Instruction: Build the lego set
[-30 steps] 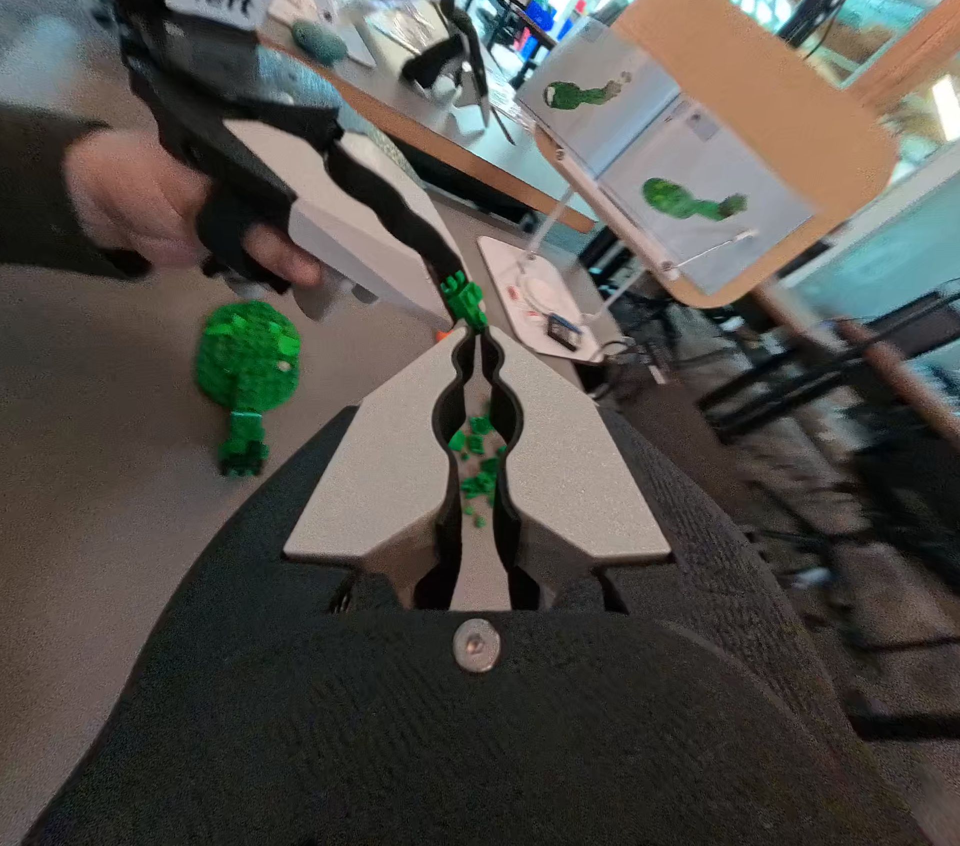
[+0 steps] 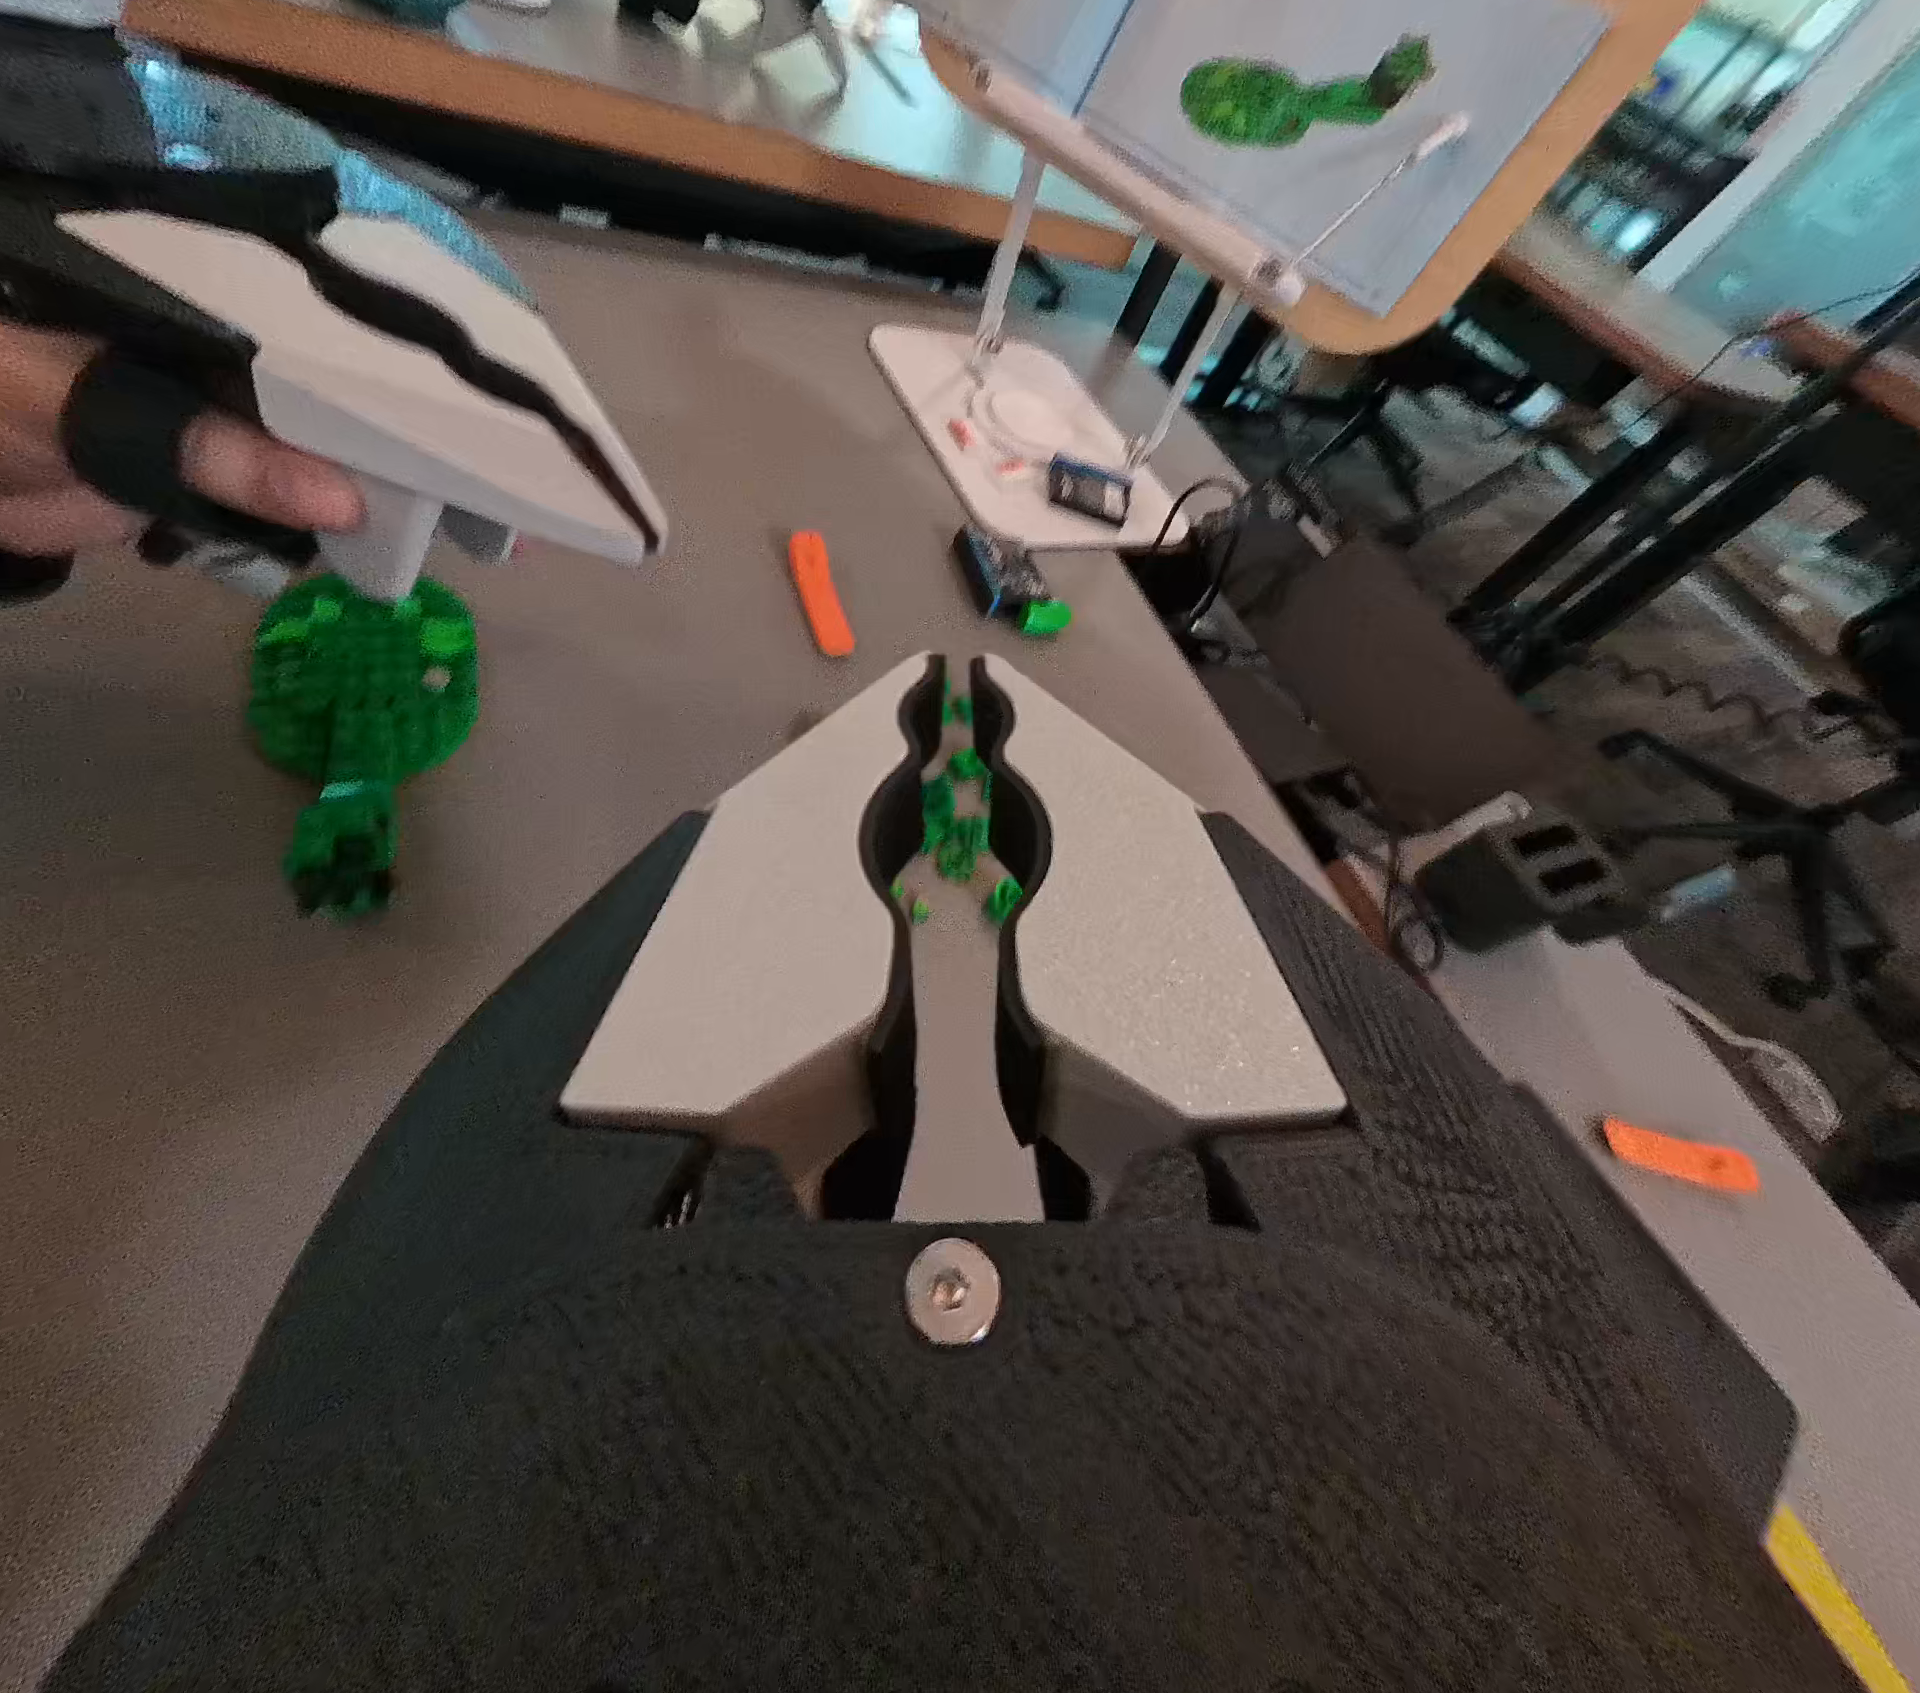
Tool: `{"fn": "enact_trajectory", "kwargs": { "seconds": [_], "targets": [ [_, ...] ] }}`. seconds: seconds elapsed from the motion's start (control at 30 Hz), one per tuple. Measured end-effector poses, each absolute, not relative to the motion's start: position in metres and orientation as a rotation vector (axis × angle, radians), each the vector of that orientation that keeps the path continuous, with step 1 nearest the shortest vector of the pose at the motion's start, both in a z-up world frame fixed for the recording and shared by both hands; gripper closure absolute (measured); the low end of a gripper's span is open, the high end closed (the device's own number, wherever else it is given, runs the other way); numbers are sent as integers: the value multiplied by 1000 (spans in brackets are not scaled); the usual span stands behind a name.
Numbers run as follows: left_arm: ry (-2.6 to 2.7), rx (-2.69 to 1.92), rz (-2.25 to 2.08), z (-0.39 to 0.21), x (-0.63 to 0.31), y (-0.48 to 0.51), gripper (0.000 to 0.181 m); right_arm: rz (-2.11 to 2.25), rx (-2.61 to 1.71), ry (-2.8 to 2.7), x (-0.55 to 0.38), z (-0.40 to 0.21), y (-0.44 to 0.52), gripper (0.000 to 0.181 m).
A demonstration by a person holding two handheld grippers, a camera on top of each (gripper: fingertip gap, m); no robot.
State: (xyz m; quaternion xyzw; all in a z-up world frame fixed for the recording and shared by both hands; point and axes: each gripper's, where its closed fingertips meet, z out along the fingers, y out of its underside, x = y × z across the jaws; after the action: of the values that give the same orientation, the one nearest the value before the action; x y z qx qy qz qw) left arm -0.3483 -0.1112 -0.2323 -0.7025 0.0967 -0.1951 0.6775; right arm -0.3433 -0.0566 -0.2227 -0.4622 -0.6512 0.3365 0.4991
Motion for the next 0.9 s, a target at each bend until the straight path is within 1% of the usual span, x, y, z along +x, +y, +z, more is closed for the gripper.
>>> {"fn": "enact_trajectory", "kwargs": {
  "seconds": [0.03,0.07,0.2,0.3,0.43,0.57,0.63,0.73,0.8,0.9],
  "targets": [
    [217,-1574,-443,-232,-347,-113,181,812,-1153,-1618,-335,-228,-55,173],
    [220,-1569,-448,-231,-345,-114,181,815,-1195,-1673,-324,-237,-56,168],
    [250,-1549,-452,-225,-332,-123,181,797,-1380,-1918,-266,-289,-67,163],
    [293,-1554,-440,-222,-317,-129,180,854,-1592,-2009,-228,-332,-83,152],
    [365,-1587,-406,-222,-296,-133,177,778,-1643,-2023,-210,-371,-92,148],
    [396,-1578,-426,-219,-275,-136,175,789,-1689,-1995,-218,-386,-95,148],
    [403,-1588,-436,-223,-265,-137,173,782,-1687,-1998,-221,-389,-94,161],
    [391,-1605,-444,-231,-253,-140,170,798,-1638,-1998,-223,-382,-93,161],
    [373,-1613,-451,-237,-246,-141,168,909,-1492,-1927,-228,-359,-99,161],
    [383,-1627,-435,-249,-234,-140,160,1143,-1116,-1724,-228,-298,-118,161]
  ]
}}
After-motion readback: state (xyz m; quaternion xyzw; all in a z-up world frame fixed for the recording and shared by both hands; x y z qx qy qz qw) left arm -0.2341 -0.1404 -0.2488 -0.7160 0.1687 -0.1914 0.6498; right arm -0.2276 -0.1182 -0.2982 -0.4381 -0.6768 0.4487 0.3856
